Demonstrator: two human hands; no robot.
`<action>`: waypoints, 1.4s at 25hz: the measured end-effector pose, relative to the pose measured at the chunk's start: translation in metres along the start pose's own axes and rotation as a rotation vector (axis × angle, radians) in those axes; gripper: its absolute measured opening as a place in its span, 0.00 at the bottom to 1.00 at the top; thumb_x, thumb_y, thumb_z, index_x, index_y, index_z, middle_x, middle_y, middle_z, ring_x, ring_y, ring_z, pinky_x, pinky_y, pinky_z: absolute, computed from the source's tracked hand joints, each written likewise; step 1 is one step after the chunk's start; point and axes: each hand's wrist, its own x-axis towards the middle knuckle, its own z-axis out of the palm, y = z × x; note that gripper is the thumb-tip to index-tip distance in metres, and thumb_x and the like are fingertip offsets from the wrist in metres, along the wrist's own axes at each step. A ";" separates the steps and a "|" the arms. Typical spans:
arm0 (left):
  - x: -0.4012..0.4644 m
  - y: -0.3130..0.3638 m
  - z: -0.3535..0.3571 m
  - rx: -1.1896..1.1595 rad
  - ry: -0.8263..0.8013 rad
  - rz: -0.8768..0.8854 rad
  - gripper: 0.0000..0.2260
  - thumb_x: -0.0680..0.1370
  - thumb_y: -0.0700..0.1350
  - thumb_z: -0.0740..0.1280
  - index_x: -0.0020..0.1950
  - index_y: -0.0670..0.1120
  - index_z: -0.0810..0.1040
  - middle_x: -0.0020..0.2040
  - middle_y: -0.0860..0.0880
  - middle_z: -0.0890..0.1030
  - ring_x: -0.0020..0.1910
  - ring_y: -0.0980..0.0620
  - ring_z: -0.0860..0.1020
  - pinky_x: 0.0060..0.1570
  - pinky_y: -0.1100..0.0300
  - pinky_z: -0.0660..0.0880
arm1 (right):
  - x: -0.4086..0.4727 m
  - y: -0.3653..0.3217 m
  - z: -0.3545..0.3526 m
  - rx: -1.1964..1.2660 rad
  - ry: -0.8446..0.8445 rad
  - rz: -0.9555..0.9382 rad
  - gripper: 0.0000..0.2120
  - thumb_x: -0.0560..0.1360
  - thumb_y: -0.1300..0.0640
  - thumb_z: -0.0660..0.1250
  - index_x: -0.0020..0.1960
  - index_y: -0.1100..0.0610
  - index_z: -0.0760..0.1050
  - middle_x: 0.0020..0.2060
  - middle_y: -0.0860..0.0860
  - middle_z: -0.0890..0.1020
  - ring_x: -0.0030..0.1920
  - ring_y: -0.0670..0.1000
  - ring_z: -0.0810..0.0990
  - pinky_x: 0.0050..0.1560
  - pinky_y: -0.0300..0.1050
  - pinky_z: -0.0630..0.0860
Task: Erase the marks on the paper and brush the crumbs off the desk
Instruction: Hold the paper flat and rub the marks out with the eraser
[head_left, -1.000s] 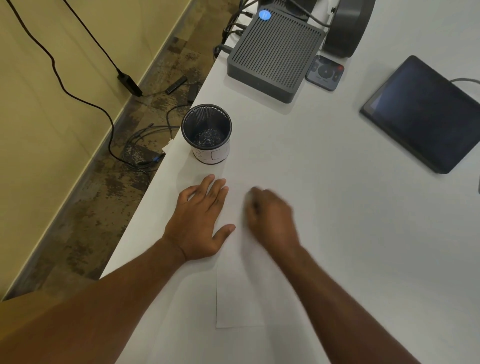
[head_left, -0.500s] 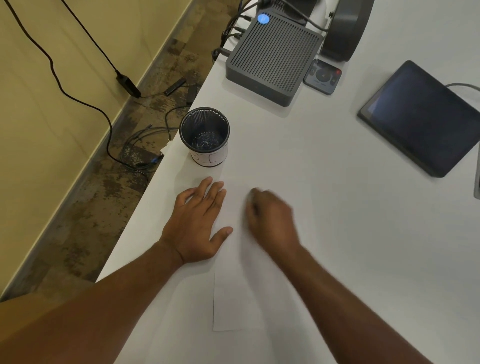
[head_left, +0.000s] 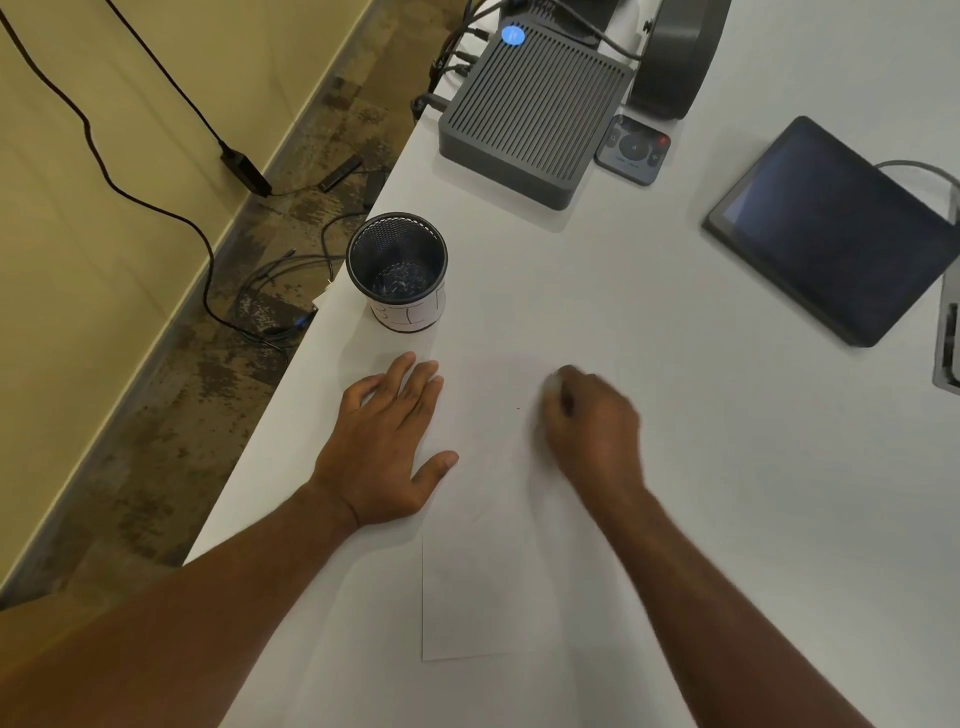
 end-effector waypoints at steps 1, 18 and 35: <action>0.000 0.000 0.000 0.002 -0.002 -0.003 0.35 0.79 0.63 0.57 0.78 0.39 0.64 0.79 0.42 0.63 0.80 0.42 0.55 0.71 0.41 0.61 | 0.004 0.002 -0.003 0.000 0.040 0.060 0.09 0.76 0.59 0.62 0.37 0.56 0.69 0.30 0.49 0.72 0.31 0.53 0.71 0.34 0.43 0.57; 0.000 0.001 0.000 -0.025 0.013 -0.009 0.32 0.82 0.61 0.52 0.80 0.42 0.61 0.81 0.44 0.59 0.81 0.42 0.53 0.71 0.41 0.61 | -0.009 -0.001 0.011 0.224 -0.008 0.081 0.08 0.80 0.52 0.60 0.43 0.51 0.73 0.30 0.46 0.74 0.33 0.47 0.73 0.34 0.38 0.69; 0.001 -0.001 -0.002 0.023 -0.223 -0.045 0.50 0.71 0.79 0.46 0.80 0.48 0.34 0.81 0.51 0.33 0.77 0.40 0.29 0.73 0.30 0.38 | -0.031 -0.027 0.026 0.064 -0.086 -0.151 0.10 0.78 0.55 0.64 0.38 0.54 0.74 0.33 0.49 0.76 0.34 0.50 0.73 0.34 0.43 0.64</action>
